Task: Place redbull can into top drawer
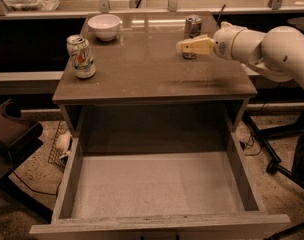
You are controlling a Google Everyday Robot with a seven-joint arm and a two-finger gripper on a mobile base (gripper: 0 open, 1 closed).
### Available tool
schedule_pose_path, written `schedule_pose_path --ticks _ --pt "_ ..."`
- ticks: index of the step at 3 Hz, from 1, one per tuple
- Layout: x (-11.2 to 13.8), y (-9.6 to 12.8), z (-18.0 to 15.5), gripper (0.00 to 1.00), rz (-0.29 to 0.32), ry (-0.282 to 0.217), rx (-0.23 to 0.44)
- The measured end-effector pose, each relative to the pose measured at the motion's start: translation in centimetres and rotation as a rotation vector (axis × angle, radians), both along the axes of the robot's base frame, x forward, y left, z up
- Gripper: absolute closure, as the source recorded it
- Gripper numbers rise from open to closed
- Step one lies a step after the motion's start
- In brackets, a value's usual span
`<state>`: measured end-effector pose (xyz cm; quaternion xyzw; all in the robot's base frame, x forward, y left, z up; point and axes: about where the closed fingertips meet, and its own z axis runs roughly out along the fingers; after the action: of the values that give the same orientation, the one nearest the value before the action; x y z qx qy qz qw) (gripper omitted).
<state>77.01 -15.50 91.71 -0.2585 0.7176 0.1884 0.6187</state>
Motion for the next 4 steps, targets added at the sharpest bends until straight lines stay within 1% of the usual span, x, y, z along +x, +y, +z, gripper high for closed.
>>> schedule_pose_path --ticks 1,3,4 --pt "1.3 0.7 -1.1 0.0 0.001 0.004 0.033" --pt "5.0 2.7 -2.1 0.0 0.039 -0.011 0.036" --pt "7.3 3.8 -2.5 0.18 0.065 -0.014 0.025"
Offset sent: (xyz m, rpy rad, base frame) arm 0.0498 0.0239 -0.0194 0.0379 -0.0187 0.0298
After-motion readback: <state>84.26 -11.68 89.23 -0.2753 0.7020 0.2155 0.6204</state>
